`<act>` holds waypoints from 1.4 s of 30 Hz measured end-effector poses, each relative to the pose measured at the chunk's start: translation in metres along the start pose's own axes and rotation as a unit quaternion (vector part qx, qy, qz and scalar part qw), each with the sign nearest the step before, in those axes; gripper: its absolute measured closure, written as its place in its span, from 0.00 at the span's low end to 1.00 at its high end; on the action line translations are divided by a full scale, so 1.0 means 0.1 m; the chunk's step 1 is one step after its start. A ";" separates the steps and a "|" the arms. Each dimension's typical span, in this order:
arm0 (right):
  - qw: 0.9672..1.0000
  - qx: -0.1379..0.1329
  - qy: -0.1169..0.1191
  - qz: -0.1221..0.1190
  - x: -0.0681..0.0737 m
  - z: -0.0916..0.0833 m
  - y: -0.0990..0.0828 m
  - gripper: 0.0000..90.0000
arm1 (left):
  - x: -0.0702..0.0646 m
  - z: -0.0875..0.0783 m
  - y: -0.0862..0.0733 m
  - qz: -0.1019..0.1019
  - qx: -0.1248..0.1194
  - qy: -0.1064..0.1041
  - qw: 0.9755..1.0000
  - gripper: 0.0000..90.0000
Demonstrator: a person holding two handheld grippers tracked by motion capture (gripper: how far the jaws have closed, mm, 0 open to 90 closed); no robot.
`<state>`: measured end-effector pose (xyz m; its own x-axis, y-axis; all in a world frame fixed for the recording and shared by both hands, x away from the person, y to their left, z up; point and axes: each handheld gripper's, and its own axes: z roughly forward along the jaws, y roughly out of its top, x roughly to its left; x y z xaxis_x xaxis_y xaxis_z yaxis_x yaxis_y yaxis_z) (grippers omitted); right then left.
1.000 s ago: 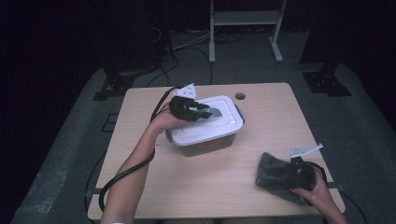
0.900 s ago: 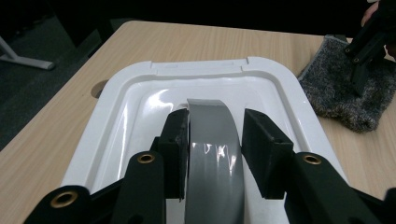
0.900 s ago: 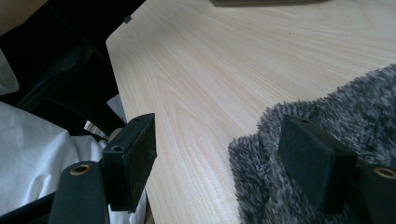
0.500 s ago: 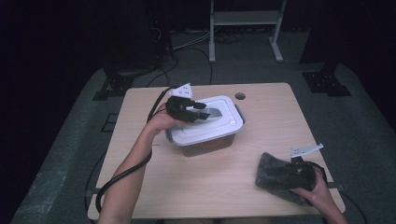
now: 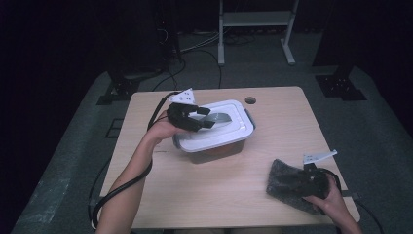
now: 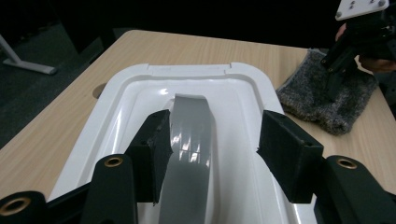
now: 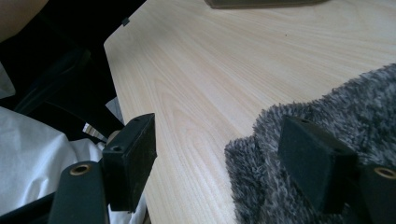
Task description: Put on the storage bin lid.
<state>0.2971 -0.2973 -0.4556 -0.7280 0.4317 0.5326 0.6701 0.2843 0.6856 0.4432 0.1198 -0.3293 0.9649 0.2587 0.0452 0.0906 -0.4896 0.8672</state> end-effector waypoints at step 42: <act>1.000 0.005 -0.008 -0.003 0.02 0.03 0.02 0.30 | -0.57 -0.65 -0.33 -0.001 -0.030 0.022 0.999 0.33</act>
<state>0.2974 -0.2932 -0.4547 -0.7297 0.4439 0.5201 0.6671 0.2949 0.6841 0.3688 0.1754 -0.3276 0.9532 0.2956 0.0643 0.0759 -0.4393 0.8951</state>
